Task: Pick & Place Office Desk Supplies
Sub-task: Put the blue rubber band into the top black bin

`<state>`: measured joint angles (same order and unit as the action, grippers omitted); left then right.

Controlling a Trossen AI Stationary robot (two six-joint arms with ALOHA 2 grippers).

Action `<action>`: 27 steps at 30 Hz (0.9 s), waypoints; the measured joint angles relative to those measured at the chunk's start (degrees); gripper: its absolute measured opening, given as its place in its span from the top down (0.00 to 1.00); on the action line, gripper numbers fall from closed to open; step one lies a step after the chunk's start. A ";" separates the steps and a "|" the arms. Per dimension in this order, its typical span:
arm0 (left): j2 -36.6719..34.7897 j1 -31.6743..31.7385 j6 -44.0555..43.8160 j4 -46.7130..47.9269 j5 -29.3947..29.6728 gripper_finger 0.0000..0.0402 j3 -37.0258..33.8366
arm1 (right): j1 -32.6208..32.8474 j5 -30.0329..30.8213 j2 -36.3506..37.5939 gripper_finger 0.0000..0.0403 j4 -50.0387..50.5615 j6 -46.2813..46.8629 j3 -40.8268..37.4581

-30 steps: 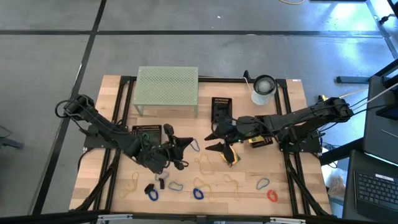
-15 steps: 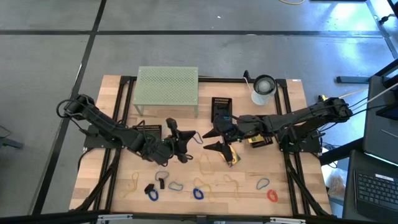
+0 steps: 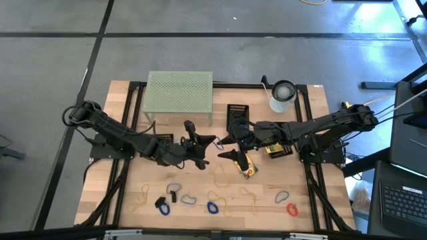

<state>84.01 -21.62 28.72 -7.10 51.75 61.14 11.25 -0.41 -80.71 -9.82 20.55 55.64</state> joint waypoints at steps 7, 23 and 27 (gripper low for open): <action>0.00 0.83 -0.34 0.01 -0.90 0.99 0.00 | 0.00 1.09 0.00 0.47 0.23 1.32 0.00; 0.00 0.57 -4.55 0.01 -0.90 0.98 0.00 | -0.01 7.03 0.00 0.97 1.40 -0.04 0.00; 0.00 0.57 -7.86 0.34 -0.46 0.94 0.00 | -0.02 7.05 0.00 0.99 1.50 -0.06 0.00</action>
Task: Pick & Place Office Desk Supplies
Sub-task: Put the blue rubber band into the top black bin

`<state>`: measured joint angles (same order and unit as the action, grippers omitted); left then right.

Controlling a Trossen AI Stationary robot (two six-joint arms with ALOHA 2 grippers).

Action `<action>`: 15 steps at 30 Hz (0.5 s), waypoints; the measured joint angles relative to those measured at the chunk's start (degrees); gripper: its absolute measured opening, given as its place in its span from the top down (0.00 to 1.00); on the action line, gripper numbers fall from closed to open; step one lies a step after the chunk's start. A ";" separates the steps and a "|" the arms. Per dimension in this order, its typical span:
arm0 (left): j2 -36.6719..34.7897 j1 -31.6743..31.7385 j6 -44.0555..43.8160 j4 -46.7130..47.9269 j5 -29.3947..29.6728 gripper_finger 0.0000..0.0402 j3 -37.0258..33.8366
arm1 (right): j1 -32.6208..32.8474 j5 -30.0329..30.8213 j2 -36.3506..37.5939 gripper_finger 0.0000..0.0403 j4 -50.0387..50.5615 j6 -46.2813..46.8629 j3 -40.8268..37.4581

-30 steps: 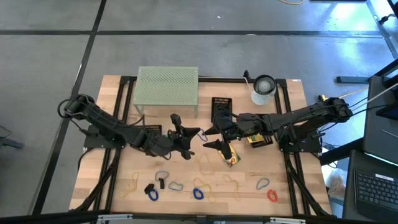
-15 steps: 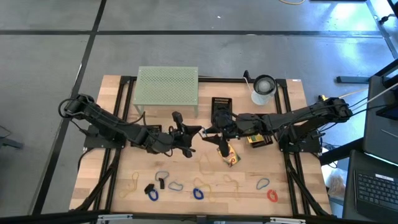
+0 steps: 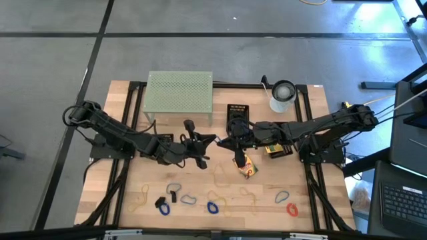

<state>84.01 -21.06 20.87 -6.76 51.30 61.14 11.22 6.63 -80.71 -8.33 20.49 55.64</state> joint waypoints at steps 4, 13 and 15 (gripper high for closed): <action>0.00 0.00 -3.67 2.01 0.05 0.85 0.00 | -0.62 -0.02 0.00 0.99 1.29 -0.04 0.00; 0.00 0.18 -18.99 11.89 2.82 0.61 0.00 | -6.10 0.00 0.00 1.00 13.35 -0.04 0.00; 0.00 0.17 -23.35 14.56 2.72 0.58 0.00 | -7.89 0.00 0.00 1.00 17.18 -0.04 0.00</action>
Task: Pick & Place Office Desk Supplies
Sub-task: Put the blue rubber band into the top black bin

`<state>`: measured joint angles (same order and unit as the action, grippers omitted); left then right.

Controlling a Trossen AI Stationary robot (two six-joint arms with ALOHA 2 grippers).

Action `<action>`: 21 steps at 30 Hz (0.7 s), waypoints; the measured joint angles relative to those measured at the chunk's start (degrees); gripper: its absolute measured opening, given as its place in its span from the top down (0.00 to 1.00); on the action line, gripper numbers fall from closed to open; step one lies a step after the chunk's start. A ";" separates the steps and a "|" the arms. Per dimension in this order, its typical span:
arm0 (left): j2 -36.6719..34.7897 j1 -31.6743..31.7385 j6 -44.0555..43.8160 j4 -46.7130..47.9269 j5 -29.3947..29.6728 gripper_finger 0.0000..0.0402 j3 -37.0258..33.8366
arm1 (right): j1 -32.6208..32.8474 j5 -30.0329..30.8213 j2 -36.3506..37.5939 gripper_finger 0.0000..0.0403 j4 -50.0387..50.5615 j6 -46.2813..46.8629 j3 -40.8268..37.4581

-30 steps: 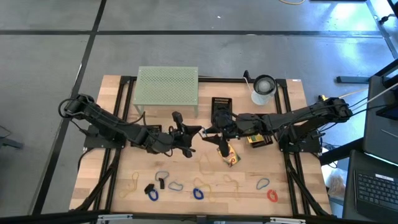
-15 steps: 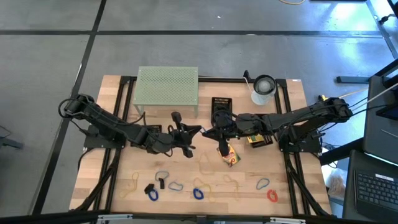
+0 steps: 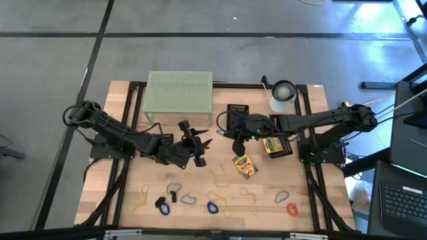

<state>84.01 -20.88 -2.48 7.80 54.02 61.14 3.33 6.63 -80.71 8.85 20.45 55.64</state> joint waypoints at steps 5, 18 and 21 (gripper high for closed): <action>0.00 0.00 -8.20 4.52 -3.24 0.55 0.00 | -3.77 6.44 0.00 1.00 10.20 1.06 0.00; 0.00 -0.11 -12.02 5.61 -8.72 0.58 0.00 | -9.23 15.47 -4.18 0.99 17.09 7.54 -0.98; 0.00 -0.11 -12.02 5.75 -8.72 0.58 0.00 | -9.82 15.45 -7.00 0.99 16.66 7.58 -1.05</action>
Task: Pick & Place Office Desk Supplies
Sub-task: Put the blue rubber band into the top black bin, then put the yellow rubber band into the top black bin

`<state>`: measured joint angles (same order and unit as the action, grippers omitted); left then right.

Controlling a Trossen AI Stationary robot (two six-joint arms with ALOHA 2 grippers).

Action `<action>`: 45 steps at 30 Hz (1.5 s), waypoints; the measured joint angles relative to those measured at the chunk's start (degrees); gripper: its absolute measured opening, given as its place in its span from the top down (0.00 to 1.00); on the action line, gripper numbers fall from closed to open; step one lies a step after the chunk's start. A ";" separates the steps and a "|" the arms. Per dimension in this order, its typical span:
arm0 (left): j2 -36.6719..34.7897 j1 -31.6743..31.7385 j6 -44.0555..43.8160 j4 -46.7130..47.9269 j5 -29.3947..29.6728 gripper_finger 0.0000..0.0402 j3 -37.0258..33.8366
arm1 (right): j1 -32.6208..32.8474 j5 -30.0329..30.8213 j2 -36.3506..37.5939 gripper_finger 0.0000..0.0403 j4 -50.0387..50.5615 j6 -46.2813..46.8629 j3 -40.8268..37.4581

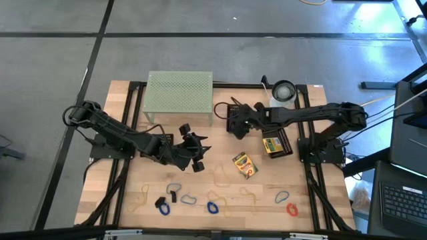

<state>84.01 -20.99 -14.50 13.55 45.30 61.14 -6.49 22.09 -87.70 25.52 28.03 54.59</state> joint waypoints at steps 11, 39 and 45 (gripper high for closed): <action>0.00 -1.11 0.04 0.38 0.00 0.58 0.00 | -1.04 -0.24 -5.50 0.97 -3.03 -0.15 0.00; 0.00 -5.33 -6.25 4.13 -6.81 0.58 0.00 | 8.45 -18.33 0.96 0.41 -3.53 4.68 0.07; 0.00 -5.33 -8.52 6.65 -8.06 0.58 0.00 | 19.35 -13.36 0.63 0.45 -6.68 5.62 0.07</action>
<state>84.01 -26.33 -23.03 20.20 37.24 61.14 12.86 8.73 -87.07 18.83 33.65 54.65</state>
